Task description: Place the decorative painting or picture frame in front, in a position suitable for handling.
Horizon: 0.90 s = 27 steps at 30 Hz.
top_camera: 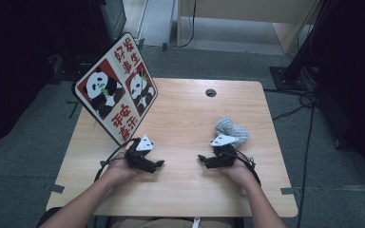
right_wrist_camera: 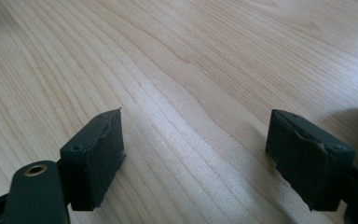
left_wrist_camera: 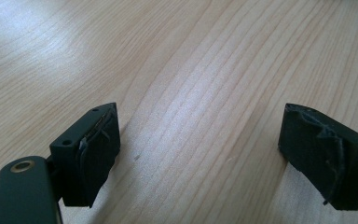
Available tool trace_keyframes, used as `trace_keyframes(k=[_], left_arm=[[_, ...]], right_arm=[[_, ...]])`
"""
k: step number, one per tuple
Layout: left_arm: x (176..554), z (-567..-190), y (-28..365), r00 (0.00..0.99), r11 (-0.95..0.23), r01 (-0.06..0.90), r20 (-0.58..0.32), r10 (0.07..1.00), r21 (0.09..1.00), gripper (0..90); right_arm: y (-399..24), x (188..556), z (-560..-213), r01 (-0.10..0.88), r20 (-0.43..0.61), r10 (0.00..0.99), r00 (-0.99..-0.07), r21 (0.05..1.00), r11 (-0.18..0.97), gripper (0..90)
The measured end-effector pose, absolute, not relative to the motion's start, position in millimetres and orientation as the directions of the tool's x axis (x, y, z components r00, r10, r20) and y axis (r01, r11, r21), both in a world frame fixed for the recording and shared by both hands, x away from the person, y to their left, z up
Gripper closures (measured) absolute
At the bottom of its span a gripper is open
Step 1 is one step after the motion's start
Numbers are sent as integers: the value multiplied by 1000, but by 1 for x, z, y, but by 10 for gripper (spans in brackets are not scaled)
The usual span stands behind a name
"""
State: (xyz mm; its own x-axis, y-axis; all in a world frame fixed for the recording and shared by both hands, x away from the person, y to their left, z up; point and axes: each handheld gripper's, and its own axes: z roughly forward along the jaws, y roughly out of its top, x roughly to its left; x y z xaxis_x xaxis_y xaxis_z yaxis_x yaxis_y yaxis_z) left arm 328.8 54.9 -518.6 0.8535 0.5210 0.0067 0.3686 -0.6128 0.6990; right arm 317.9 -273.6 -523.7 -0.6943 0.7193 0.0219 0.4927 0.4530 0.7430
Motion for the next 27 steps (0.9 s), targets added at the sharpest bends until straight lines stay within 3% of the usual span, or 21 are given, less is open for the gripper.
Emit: trace_keyframes(k=[22,27], left_arm=[[328,-519,53,822,-586,402,6,570,704,140],[327,-519,52,840,-601,382,6,542,702,123]], right_arm=[[-273,318,-524,494,22,712,-702,735,464,147],[-273,318,-524,493,22,711,-703,735,465,142]])
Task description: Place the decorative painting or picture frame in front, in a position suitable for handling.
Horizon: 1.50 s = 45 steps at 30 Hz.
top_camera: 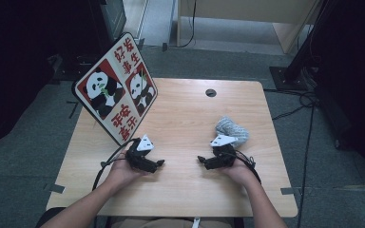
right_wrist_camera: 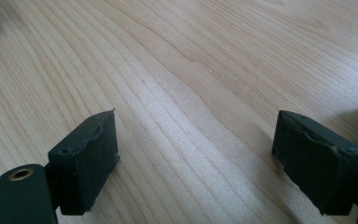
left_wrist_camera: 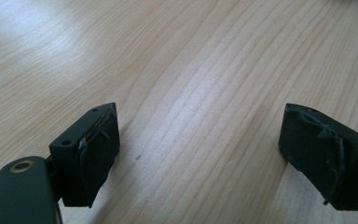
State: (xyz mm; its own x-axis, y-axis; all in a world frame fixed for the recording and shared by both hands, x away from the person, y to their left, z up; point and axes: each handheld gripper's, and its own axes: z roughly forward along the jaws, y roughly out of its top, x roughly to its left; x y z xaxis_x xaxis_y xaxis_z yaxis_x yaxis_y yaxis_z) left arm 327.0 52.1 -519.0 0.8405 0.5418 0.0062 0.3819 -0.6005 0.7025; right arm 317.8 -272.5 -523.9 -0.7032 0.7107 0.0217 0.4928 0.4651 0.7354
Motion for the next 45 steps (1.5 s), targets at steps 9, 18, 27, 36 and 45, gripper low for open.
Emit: trace_keyframes(k=[9,18,27,36,45], left_arm=[[331,-515,50,858,-613,382,-19,513,692,170],[338,-507,52,867,-626,419,-84,492,657,234],[346,-489,67,859,-604,456,-145,491,653,237],[345,-477,77,878,-621,444,-174,447,645,260],[339,-465,87,887,-605,422,-168,431,676,266]], right_arm=[[-272,317,-524,487,22,700,-714,734,473,129],[-272,316,-524,486,23,698,-715,734,474,127],[-272,316,-524,486,22,698,-716,734,475,125],[-272,316,-524,485,22,698,-716,734,475,123],[-272,316,-524,486,22,698,-716,734,475,120]])
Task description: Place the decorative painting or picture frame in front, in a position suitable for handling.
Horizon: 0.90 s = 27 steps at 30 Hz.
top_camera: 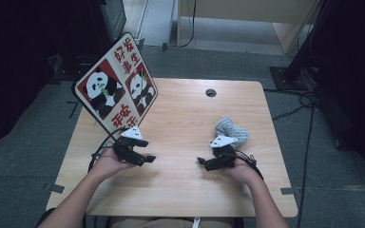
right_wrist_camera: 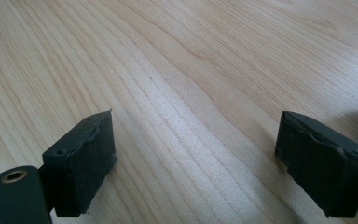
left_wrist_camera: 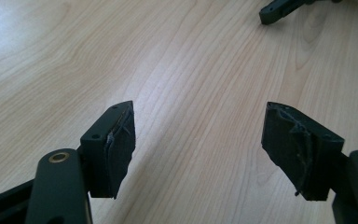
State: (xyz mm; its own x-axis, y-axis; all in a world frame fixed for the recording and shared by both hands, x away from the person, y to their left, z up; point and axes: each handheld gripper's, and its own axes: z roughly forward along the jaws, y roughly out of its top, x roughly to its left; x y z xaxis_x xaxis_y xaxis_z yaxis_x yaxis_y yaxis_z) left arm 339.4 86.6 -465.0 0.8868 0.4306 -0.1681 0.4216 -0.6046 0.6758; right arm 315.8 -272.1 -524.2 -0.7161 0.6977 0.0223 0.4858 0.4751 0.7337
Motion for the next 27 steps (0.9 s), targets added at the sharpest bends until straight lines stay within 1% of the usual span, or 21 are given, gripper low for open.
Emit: trace_keyframes(k=[5,15,21,27], left_arm=[[337,-457,97,888,-581,419,-180,424,698,309],[334,-447,116,880,-547,430,-196,433,719,316],[330,-443,129,870,-547,438,-185,456,714,324],[326,-438,146,852,-521,458,-190,487,720,328]], right_arm=[[-272,316,-524,486,22,697,-717,733,476,118],[-272,316,-524,484,22,695,-719,733,478,114],[-272,316,-524,484,22,695,-718,733,477,114],[-272,316,-524,484,22,695,-719,733,478,113]])
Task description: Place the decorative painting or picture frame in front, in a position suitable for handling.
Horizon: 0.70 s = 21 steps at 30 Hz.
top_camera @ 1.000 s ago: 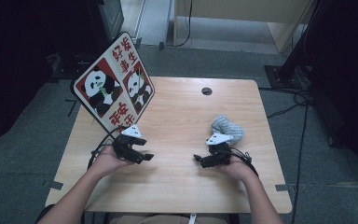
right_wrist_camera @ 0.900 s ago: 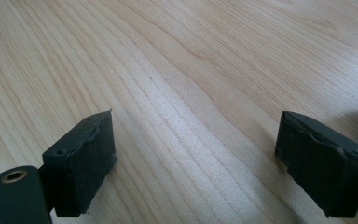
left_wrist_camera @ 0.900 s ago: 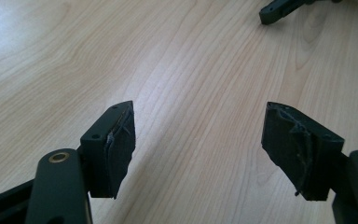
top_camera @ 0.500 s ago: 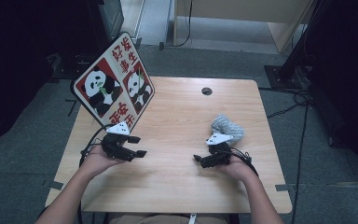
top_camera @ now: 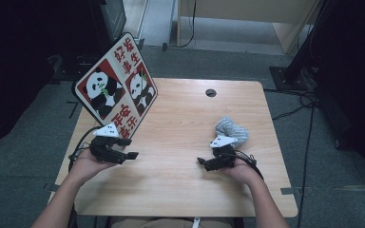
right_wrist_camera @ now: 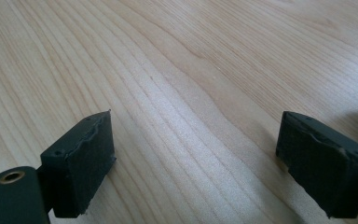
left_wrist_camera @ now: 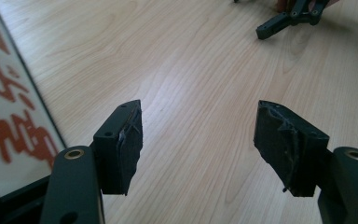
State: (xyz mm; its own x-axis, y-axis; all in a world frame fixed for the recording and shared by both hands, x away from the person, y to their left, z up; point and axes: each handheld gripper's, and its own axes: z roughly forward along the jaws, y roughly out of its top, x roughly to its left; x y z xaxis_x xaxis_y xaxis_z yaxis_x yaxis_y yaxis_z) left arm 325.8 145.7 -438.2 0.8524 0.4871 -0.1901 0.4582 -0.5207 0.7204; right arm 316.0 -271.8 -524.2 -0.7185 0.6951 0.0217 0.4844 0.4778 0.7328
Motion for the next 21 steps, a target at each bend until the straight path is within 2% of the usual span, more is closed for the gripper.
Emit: trace_keyframes(k=[8,21], left_arm=[[324,-435,168,823,-489,491,-199,533,721,312],[323,-431,196,787,-440,524,-217,577,730,349]], right_arm=[[-272,316,-524,484,21,695,-719,732,479,110],[-272,316,-524,485,22,695,-719,732,479,110]])
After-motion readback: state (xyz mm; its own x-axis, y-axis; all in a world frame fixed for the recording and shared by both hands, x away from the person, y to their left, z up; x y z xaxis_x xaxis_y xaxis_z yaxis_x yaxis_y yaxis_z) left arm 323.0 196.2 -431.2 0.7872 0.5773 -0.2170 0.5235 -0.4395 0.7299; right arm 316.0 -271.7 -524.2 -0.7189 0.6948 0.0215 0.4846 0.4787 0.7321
